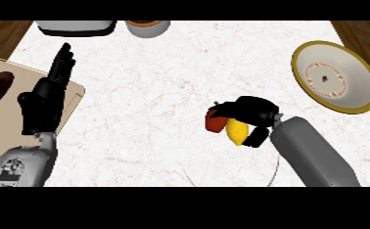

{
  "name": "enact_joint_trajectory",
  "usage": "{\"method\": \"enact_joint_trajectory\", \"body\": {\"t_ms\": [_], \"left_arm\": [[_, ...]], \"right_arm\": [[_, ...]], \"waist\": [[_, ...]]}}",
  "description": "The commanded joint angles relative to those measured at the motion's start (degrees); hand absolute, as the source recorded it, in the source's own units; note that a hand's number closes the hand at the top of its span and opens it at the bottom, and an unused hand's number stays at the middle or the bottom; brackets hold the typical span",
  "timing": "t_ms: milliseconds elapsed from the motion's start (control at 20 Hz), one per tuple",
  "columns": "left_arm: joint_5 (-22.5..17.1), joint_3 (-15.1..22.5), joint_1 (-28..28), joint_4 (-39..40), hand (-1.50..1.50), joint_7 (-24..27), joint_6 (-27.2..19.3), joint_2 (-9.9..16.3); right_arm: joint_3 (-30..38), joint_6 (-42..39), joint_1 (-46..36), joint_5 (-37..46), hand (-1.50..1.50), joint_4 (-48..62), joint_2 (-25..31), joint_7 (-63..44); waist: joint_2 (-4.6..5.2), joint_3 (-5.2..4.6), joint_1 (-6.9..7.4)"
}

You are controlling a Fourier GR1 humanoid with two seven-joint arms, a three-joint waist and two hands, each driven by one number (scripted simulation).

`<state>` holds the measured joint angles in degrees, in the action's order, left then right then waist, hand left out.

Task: Pick the lemon from the placemat and place it in the bowl

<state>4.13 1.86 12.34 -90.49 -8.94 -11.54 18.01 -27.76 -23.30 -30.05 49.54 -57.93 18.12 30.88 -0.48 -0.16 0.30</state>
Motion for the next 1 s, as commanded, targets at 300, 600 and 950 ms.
{"method": "enact_joint_trajectory", "body": {"t_ms": [300,600,950], "left_arm": [[3.9,-0.2,2.1,-3.6,0.0,-5.4,0.1,-2.7],[3.6,-0.1,1.5,-1.5,0.0,-3.1,0.1,-3.6],[3.1,-0.2,2.3,-0.4,0.0,-1.7,1.7,-2.8]], "right_arm": [[3.7,1.8,1.7,3.7,1.5,2.9,-2.0,7.0],[12.3,4.2,0.2,2.1,1.5,2.2,-13.7,-19.8],[19.6,22.7,-3.5,-4.5,1.5,-0.1,-18.0,-48.3]], "waist": [[0.48,0.18,-0.11],[0.13,0.12,-0.64],[0.36,0.23,1.59]]}}
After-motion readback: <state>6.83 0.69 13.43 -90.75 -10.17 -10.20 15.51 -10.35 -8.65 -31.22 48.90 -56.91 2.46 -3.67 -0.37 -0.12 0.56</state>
